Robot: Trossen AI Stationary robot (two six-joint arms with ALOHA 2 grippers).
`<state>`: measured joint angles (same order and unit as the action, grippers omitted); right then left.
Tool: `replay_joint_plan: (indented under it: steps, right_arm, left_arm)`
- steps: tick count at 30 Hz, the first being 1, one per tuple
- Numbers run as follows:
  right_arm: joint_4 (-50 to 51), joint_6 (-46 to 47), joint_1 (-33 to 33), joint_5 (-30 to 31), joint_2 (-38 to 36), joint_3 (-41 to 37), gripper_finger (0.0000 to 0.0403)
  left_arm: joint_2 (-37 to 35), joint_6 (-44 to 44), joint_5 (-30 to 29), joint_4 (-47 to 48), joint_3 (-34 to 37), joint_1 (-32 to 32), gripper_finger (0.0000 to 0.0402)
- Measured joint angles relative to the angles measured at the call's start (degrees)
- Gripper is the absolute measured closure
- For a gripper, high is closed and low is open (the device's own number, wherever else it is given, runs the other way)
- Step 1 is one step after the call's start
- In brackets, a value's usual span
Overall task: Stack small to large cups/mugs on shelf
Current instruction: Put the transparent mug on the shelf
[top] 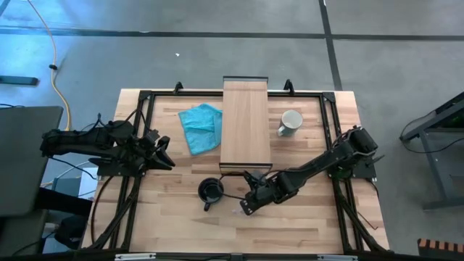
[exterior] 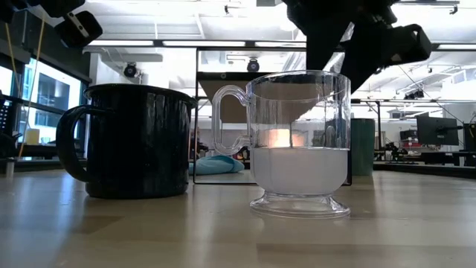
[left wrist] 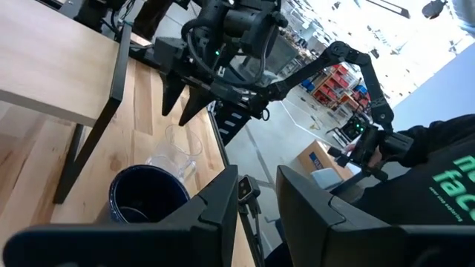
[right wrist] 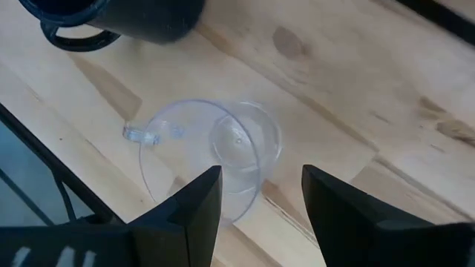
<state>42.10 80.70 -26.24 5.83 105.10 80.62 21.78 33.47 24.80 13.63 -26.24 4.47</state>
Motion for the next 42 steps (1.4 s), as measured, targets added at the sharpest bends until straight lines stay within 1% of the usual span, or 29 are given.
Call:
replay_joint_plan:
  steps: [31,34,42]
  right_arm:
    - [-1.0,0.41,-0.15,-1.81,1.94,-0.02,0.0225]
    - [-0.73,0.41,-0.15,-1.8,1.94,-0.02,0.0235]
    - [-0.73,0.27,-0.15,-1.8,1.94,-0.02,0.0284]
  left_arm:
    - [0.0,0.04,0.0,2.05,0.0,0.0,0.0318]
    - [0.0,0.17,0.0,2.05,0.0,0.0,0.0318]
    - [0.0,0.17,0.0,2.05,0.0,0.0,0.0318]
